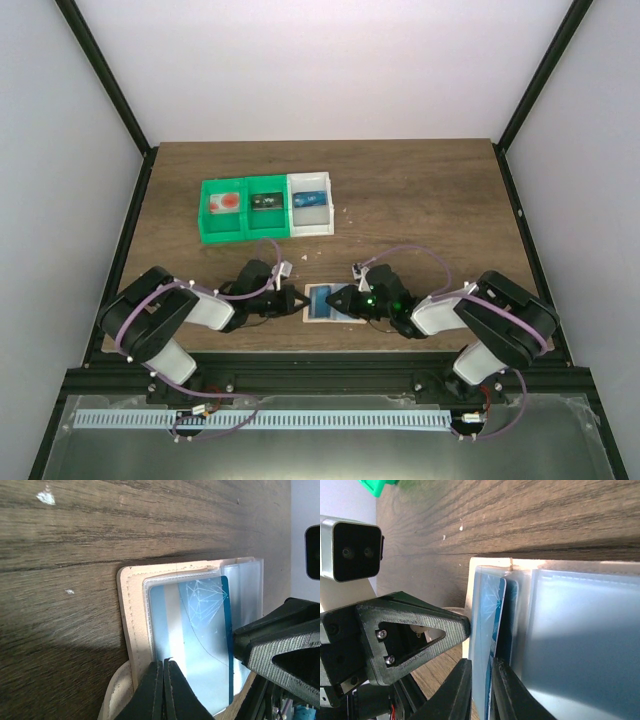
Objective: Take the credit cards out of the card holder
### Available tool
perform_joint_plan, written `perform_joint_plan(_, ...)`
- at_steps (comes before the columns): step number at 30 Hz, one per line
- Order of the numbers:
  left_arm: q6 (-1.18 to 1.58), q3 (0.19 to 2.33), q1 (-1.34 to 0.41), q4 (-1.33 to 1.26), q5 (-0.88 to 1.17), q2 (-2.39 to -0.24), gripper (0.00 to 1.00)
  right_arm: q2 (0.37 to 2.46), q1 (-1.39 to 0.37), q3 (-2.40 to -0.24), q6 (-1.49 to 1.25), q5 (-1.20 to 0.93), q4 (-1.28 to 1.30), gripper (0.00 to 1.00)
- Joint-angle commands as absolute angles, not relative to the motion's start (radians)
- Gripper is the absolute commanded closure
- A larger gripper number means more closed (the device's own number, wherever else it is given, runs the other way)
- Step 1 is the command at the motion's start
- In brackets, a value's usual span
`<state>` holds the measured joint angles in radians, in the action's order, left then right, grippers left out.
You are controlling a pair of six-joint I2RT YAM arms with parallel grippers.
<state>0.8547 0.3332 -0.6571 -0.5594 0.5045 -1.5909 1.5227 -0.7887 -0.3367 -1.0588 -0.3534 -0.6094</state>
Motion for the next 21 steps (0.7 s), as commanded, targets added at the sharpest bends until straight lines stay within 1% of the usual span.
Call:
perform_joint_plan(1,0.869,0.294,-0.683,-0.486,0.516,-1.603,1.0,1.536,-0.781,-0.327,-1.072,-0.379,-0.691,0.87)
perform_joint_plan(7,0.865,0.296,-0.686,-0.484,0.513,-1.603,1.0,1.547,-0.776,-0.327,-1.074,-0.383,-0.692,0.89)
perform_joint_plan(12,0.866,0.292,-0.686,-0.486,0.509,-1.607,1.0,1.554,-0.773,-0.322,-1.073,-0.387,-0.696,0.95)
perform_joint_plan(14,0.864,0.291,-0.686,-0.486,0.506,-1.605,1.0,1.553,-0.772,-0.319,-1.071,-0.383,-0.697,0.99)
perform_joint_plan(21,0.848,0.293,-0.687,-0.457,0.476,-1.614,1.0,1.525,-0.76,-0.291,-1.062,-0.365,-0.698,1.0)
